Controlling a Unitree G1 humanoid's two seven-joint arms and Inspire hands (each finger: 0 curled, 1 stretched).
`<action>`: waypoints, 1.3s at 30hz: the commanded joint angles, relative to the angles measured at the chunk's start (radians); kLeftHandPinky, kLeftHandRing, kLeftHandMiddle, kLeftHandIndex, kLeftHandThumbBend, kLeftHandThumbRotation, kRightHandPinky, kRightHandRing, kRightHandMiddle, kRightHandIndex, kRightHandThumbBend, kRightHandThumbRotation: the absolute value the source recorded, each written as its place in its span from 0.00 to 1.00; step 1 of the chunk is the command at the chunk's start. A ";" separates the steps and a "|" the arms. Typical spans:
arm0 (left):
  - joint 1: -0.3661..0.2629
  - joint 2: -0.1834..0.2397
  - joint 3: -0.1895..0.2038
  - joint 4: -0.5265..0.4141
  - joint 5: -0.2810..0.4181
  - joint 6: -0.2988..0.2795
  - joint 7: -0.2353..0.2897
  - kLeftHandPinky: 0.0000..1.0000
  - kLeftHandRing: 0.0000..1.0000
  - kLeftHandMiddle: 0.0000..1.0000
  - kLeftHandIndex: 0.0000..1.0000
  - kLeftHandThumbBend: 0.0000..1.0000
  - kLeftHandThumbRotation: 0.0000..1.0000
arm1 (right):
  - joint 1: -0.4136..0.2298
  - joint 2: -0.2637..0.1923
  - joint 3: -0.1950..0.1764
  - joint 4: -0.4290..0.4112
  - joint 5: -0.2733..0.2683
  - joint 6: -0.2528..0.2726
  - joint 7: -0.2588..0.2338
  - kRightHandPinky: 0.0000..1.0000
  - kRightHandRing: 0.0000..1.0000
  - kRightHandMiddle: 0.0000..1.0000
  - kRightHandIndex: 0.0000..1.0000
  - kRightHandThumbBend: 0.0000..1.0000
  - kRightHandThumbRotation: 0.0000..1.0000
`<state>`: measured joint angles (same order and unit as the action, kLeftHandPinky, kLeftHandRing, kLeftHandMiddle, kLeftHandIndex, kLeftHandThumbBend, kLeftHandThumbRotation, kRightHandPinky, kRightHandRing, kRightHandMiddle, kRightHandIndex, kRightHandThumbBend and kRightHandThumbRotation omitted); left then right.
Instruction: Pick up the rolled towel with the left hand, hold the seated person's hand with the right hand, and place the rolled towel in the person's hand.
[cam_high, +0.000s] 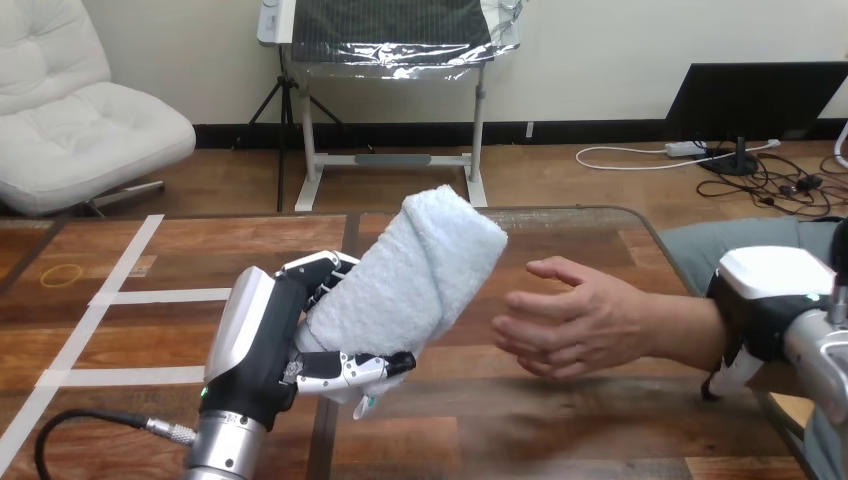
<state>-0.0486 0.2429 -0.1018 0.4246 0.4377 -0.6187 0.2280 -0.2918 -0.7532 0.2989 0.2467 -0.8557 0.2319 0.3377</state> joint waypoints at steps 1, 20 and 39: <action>-0.090 0.013 0.000 0.004 -0.014 -0.034 -0.003 0.33 0.38 0.46 0.54 0.53 0.00 | 0.008 -0.003 -0.070 -0.051 0.055 0.011 -0.019 0.14 0.23 0.33 0.43 0.67 0.00; -0.142 0.014 -0.021 0.059 -0.003 -0.065 -0.036 0.36 0.39 0.46 0.54 0.52 0.00 | 0.021 -0.027 -0.135 -0.181 0.042 0.045 0.000 0.07 0.15 0.25 0.34 0.62 0.00; -0.238 0.017 -0.084 0.048 0.078 -0.062 -0.062 0.35 0.39 0.46 0.54 0.51 0.00 | 0.017 -0.039 -0.156 -0.224 0.042 0.045 -0.010 0.07 0.15 0.24 0.32 0.67 0.00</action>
<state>-0.1514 0.2651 -0.1629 0.5046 0.5175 -0.6536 0.1744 -0.2305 -0.7639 0.2203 0.0623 -0.8275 0.2503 0.3417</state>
